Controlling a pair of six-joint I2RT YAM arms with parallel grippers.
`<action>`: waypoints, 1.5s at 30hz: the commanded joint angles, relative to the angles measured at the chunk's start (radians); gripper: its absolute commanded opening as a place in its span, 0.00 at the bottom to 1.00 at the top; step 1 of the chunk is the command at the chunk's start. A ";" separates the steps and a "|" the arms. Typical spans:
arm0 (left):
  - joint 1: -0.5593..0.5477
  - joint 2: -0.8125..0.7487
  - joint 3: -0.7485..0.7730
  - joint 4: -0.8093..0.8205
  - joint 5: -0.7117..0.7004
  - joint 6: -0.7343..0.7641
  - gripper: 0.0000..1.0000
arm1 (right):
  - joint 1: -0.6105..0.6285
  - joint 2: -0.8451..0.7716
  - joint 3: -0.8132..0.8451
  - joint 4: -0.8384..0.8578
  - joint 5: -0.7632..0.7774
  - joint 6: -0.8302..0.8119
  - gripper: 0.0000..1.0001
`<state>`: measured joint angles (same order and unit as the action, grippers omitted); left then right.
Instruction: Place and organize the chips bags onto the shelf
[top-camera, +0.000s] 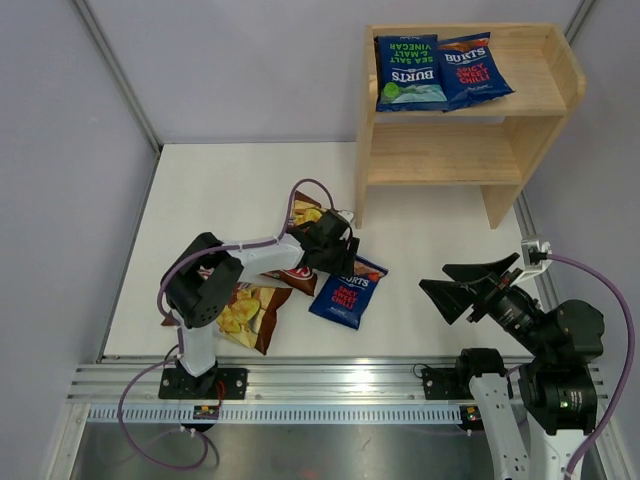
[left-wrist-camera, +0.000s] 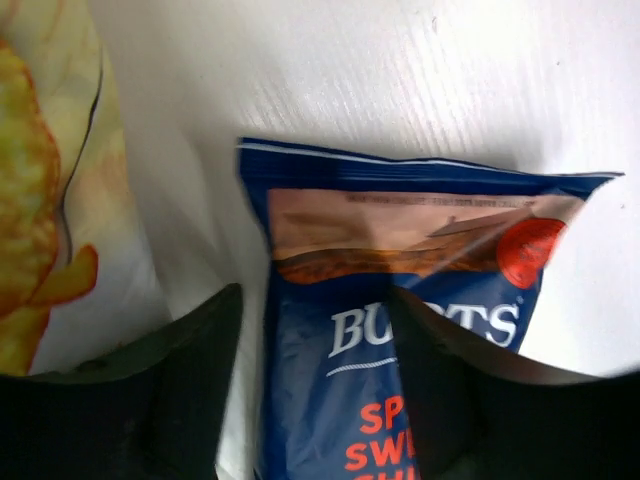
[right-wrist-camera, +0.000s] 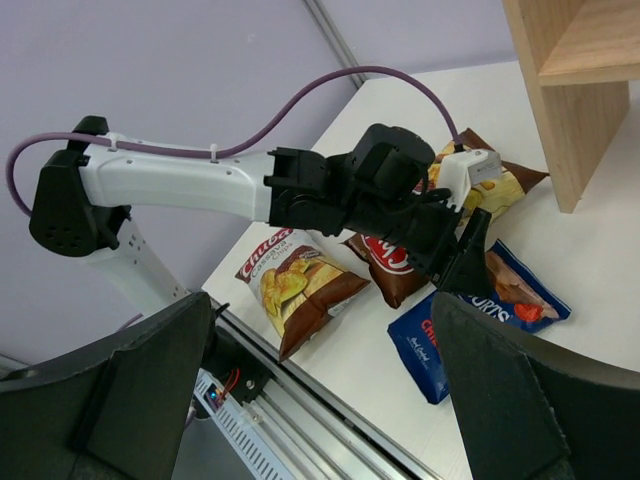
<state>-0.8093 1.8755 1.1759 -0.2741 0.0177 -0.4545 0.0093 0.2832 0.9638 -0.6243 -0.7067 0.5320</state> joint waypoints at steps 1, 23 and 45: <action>0.018 0.047 -0.013 0.058 0.109 -0.018 0.59 | -0.002 -0.009 -0.026 0.054 -0.057 0.031 0.99; -0.090 -0.947 -0.525 0.338 -0.436 -0.666 0.00 | 0.007 -0.027 -0.695 0.950 -0.160 0.542 0.90; -0.195 -1.070 -0.383 0.849 -0.473 -0.972 0.00 | 0.767 0.672 -0.567 1.857 0.325 0.117 0.86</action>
<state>-0.9749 0.7761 0.7486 0.4217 -0.4660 -1.3552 0.7242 0.9043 0.3363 0.9680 -0.4984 0.7753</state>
